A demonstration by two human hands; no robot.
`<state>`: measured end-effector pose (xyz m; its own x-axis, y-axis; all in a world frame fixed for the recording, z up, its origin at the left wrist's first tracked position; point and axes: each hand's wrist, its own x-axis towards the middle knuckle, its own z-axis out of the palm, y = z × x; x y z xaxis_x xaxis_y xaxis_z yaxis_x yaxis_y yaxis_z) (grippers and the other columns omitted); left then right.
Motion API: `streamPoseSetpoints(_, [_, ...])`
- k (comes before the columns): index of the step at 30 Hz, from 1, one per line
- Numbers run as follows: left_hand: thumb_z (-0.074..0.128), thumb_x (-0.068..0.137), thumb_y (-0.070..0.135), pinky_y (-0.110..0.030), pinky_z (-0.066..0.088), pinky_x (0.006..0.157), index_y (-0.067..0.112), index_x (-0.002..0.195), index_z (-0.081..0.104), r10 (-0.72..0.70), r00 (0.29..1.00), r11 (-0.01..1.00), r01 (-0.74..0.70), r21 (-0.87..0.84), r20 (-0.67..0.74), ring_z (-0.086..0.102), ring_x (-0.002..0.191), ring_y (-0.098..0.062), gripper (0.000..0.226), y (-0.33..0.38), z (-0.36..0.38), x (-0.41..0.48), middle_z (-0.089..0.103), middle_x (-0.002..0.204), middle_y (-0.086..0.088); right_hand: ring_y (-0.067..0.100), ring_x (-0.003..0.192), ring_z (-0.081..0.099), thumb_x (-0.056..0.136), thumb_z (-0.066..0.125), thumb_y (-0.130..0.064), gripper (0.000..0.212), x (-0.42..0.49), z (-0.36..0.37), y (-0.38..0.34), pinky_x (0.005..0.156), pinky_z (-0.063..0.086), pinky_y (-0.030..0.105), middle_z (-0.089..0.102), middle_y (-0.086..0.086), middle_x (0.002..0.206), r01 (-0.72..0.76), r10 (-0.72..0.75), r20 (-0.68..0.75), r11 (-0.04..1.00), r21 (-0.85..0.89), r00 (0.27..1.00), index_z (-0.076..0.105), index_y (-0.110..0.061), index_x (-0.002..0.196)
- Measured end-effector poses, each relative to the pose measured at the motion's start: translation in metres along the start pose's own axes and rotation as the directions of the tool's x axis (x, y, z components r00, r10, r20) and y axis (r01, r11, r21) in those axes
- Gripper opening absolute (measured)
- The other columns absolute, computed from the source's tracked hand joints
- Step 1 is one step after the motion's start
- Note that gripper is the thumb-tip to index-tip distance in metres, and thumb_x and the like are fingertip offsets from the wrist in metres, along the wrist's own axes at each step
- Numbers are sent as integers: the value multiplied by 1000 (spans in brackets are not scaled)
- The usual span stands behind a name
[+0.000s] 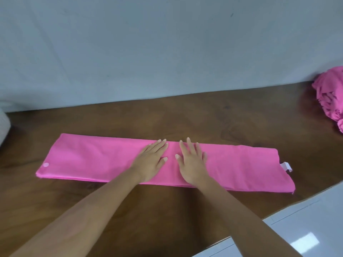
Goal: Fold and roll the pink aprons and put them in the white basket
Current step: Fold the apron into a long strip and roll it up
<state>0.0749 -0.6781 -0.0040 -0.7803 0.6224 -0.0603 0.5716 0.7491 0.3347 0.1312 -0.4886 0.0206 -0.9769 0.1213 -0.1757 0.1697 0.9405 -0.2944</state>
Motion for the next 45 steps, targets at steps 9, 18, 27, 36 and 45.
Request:
streamPoseSetpoints(9, [-4,89,71,-32,-2,127,24,163,-1,-178,979,979,186,87,-97,-8,155,-5,87,-99,-27,-69,-6,168,13,39,152,-18,83,-11,-80,78,1,22,-31,115,-4,73,-14,-3,168,-111,112,-6,972,-205,994,-15,-50,154])
streamPoseSetpoints(18, [17,99,70,-37,0,127,21,163,5,-408,899,905,422,60,-159,-2,157,-13,82,-177,-56,-120,3,171,5,35,153,-15,77,-14,-81,83,2,24,-39,119,-2,68,-14,-5,168,-133,135,-10,959,-250,991,-15,-50,154])
streamPoseSetpoints(27, [11,96,75,-65,1,120,26,162,3,-630,762,759,645,90,-148,-10,157,-25,83,-183,-64,-119,-4,171,-6,34,153,-16,84,-8,-77,75,10,25,-50,120,-4,64,-15,-5,168,-125,130,4,959,-255,991,-15,-51,153])
streamPoseSetpoints(36, [22,104,59,-45,-3,125,14,163,10,-396,900,906,416,84,-181,-6,157,-17,75,-114,-55,-84,3,171,-1,35,152,-20,92,-3,-74,67,38,18,-58,120,-9,63,-19,-4,167,-22,36,58,973,-228,998,-16,-51,154])
streamPoseSetpoints(45, [24,109,46,-38,3,127,16,163,11,-284,954,958,285,3,-99,1,157,-15,64,-2,-20,-7,8,171,0,23,155,-12,107,14,-50,57,43,6,-39,124,-1,44,-8,-2,169,80,-76,59,995,-63,995,1,-34,161])
